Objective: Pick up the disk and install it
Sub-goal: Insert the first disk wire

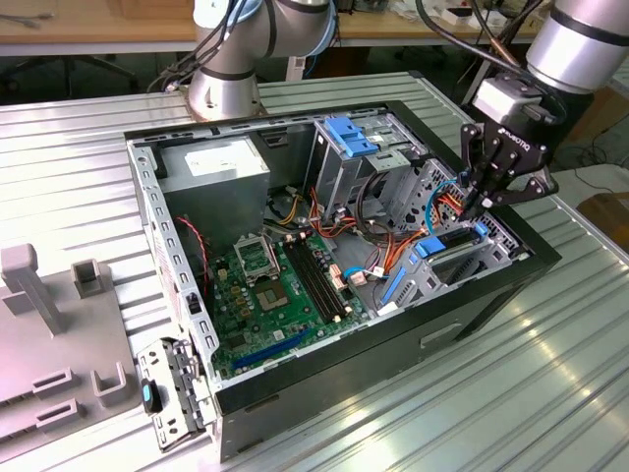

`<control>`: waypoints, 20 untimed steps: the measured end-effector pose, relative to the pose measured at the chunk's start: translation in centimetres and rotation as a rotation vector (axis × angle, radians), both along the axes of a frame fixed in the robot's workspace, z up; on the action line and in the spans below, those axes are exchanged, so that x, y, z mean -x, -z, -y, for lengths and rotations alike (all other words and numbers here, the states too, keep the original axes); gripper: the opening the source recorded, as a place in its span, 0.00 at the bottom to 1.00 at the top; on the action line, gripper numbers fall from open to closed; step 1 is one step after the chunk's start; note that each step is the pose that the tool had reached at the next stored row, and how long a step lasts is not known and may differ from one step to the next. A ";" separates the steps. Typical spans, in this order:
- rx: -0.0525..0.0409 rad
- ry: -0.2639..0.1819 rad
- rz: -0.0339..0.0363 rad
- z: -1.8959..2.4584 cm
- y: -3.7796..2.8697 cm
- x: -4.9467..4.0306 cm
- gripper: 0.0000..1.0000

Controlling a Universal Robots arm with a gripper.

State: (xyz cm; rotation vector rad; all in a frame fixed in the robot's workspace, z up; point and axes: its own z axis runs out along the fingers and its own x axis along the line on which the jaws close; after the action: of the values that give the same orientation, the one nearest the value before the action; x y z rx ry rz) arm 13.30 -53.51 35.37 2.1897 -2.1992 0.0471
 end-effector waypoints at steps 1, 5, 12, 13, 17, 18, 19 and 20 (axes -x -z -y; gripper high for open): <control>0.0001 0.019 0.0000 0.00 0.12 0.01 0.16; -0.0003 0.035 0.0054 0.13 0.19 0.78 0.16; -0.0023 0.035 0.0074 0.90 0.46 0.82 0.16; -0.0024 0.036 0.0095 0.90 0.48 0.92 0.16; -0.0029 0.036 0.0269 0.90 0.43 1.33 0.16; -0.0026 0.036 0.0323 0.90 0.41 1.43 0.16; -0.0029 0.036 0.0374 0.90 0.41 1.48 0.16; -0.0032 0.036 0.0492 0.90 0.42 1.63 0.16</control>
State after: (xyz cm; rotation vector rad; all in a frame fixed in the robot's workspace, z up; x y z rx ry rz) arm 11.66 -54.41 34.95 2.1732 -2.2648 0.0973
